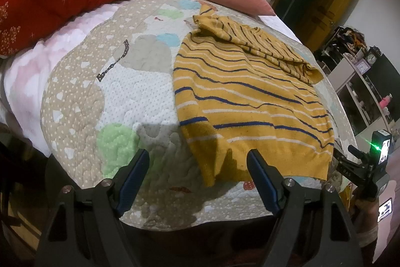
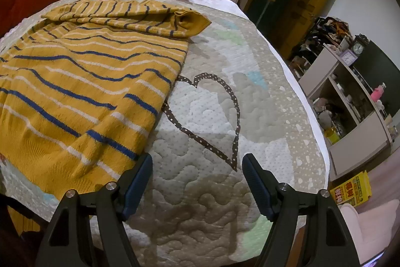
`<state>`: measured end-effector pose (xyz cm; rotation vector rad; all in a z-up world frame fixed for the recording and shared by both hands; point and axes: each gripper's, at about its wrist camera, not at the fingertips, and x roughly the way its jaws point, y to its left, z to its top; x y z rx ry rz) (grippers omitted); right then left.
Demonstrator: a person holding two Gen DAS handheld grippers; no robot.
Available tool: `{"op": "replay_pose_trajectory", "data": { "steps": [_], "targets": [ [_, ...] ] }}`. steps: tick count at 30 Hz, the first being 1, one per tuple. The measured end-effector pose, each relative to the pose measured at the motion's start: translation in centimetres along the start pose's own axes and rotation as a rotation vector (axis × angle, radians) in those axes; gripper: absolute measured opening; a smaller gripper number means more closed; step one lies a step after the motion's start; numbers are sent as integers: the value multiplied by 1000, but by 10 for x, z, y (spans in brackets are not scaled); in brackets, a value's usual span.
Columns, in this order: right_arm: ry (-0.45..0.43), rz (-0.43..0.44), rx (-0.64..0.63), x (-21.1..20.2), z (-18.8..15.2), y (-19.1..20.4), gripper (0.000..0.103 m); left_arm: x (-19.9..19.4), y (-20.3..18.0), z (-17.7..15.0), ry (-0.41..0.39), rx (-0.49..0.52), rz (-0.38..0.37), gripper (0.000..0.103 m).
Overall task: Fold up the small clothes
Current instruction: 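Withdraw the right tool from the folded sweater, then grasp the sweater hem with the right tool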
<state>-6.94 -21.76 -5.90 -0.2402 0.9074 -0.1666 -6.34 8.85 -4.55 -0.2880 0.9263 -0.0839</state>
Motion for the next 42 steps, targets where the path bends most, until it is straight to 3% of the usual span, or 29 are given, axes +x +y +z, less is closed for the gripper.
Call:
{"op": "replay_pose_trajectory", "data": {
  "steps": [19,25,28,29,34,38,42],
  "targets": [
    [1,-1,0,0,0,2,79,2,4,-1,9,-17,2,79],
    [-15,32,55,-4,3,-14,79,-2,12,30,-20,-12,-32,80],
    [-20,132,175,-4,8,-38,79,3,21,48,-44,-24,-45,85],
    [-20,202,243,-2,9,-49,79,8,24,54,-40,-33,-58,85],
    [13,441,467,21,8,-78,80,48,35,67,26,-77,-132,85],
    [36,629,581,44,5,-76,81,79,37,75,83,-125,-245,85],
    [20,742,612,55,14,-61,81,97,25,88,92,-122,-356,85]
  ]
}}
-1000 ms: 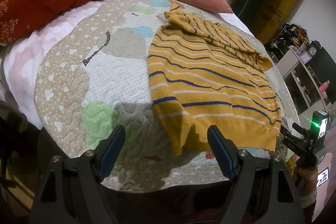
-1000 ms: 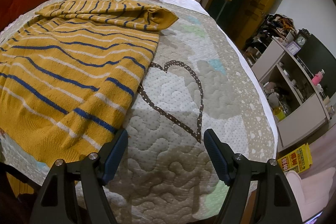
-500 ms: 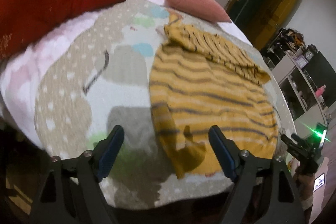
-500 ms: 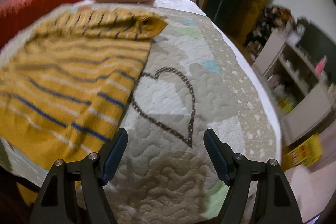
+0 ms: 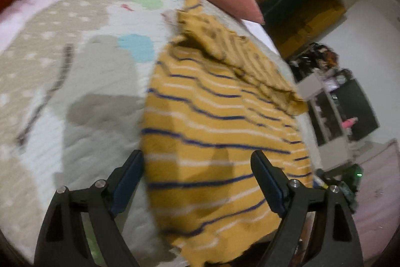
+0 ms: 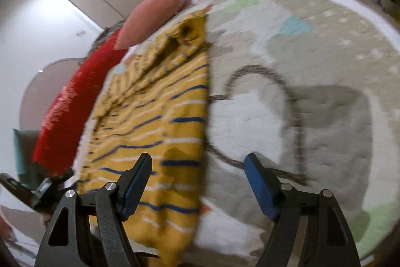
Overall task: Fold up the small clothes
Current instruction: 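Grasp the sweater hem with the right tool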
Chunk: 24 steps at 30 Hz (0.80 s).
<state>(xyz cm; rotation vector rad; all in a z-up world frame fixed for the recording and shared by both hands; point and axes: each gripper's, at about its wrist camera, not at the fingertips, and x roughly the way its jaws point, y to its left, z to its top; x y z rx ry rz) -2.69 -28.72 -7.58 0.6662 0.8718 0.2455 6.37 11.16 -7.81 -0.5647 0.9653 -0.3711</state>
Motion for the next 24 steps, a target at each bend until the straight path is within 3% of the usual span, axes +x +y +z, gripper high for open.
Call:
{"op": "replay_pose_trajectory", "data": {
  "steps": [5,14,20,24],
  "targets": [
    [77,220,42,41,0,21,81,20,-15,-10,61,6,-138,70],
    [115,299,0,55,-23,41,81,11,-17,-58,60,-39,-217,70],
    [123,335,54,45,-46,33,78,13,-27,-76,69,-17,-197,70],
    [111,289,48,44,-59,39,68,12,-27,-75,67,-28,-174,70]
  ]
}}
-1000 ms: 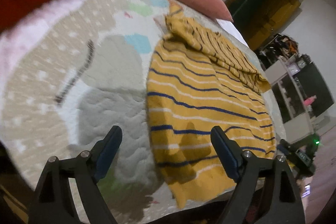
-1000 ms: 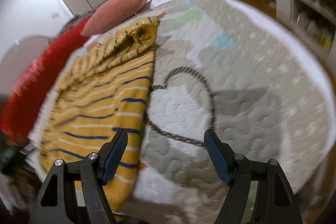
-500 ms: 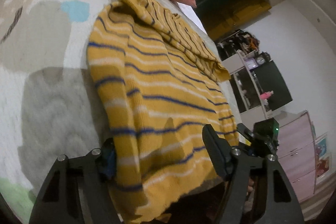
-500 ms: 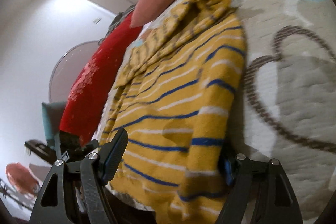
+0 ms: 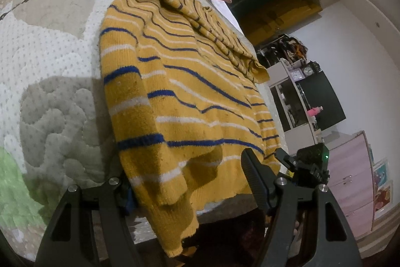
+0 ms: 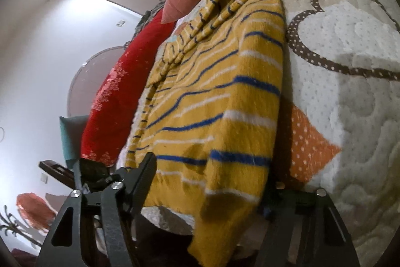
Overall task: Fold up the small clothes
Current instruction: 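Grasp the sweater hem with the right tool, then lift the hem with the right tool and fold it toward the collar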
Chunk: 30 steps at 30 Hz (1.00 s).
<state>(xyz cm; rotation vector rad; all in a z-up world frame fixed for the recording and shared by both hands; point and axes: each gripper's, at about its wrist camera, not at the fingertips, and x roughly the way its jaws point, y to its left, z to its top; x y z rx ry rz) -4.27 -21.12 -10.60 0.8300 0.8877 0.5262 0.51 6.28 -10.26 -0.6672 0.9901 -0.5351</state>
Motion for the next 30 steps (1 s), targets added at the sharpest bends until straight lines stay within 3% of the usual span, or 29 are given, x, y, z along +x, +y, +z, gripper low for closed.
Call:
{"op": "replay_pose_trajectory", "data": {
  "steps": [1,3,4,5,6,9,14,21,26,30],
  "targets": [
    [-8,-21,-4,0,-1,2,66,0,-1,0,0,-2,11,70],
    [-23,-58,-7,-1,-3,3,53,1,-2,1,1,-1,63,52],
    [-34,-89,-5,0,-4,2,46,4,-4,4,10,11,126,24],
    [-41,-109,3,0,-5,1,30,5,-3,6,21,16,176,9],
    [-48,-129,24,-3,-5,-3,22,4,0,9,32,0,177,9],
    [-42,-120,70,-8,0,-11,14,-3,7,15,35,-57,155,9],
    [-51,-77,40,-28,0,1,11,-25,-10,2,25,-28,175,8],
    [-48,-10,17,-65,-23,13,10,-65,-9,-34,6,-58,115,8],
    [-24,-32,68,-58,-28,-1,10,-59,9,-25,11,-122,120,8],
    [-32,-53,23,-54,-21,11,10,-62,1,-16,-11,-88,120,8]
  ]
}}
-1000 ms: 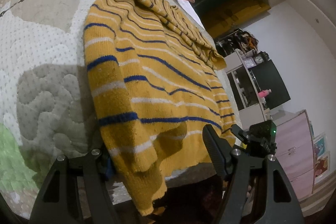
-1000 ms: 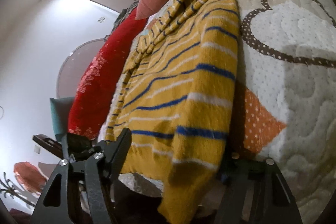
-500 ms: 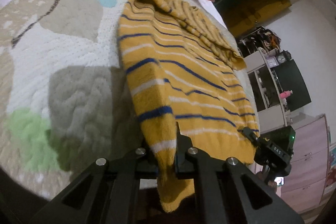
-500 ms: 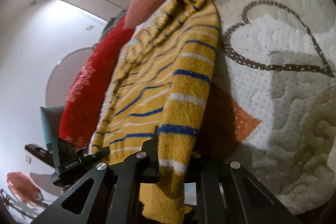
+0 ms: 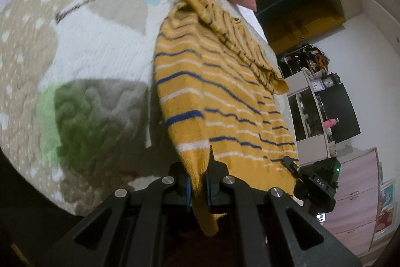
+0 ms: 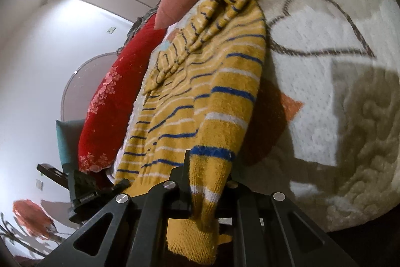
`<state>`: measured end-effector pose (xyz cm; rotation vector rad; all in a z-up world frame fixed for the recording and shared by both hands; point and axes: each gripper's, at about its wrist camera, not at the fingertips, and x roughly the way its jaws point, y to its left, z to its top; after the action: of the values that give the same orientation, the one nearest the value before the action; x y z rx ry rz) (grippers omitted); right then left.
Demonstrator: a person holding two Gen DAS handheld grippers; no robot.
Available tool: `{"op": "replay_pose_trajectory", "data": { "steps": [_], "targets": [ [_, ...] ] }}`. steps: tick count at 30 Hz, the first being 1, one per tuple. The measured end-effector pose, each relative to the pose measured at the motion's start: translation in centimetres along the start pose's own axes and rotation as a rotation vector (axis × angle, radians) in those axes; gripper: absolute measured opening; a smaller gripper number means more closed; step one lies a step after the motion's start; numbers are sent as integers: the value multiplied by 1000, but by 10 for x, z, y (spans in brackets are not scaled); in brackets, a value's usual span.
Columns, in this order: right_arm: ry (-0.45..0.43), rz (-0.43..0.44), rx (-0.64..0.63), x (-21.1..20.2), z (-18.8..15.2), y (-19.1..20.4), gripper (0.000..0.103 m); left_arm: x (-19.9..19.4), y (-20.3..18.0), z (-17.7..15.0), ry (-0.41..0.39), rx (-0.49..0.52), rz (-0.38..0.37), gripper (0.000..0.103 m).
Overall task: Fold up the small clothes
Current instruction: 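Lift the hem with the right tool and fold it toward the collar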
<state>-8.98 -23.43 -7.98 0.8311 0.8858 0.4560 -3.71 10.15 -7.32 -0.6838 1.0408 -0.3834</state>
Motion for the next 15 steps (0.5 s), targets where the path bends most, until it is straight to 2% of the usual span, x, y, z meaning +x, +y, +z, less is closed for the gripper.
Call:
{"op": "replay_pose_trajectory", "data": {
  "steps": [4,8,12,15],
  "targets": [
    [-15,-13,-49,-3,10,12,11,0,-10,13,-13,10,-6,8],
    [-34,13,-67,-4,27,24,11,-2,-18,31,-34,5,-30,8],
    [-48,37,-98,2,59,45,11,1,-25,68,-59,-8,-54,8],
    [-64,51,-118,14,91,64,11,6,-34,99,-91,15,-37,8]
  ]
}}
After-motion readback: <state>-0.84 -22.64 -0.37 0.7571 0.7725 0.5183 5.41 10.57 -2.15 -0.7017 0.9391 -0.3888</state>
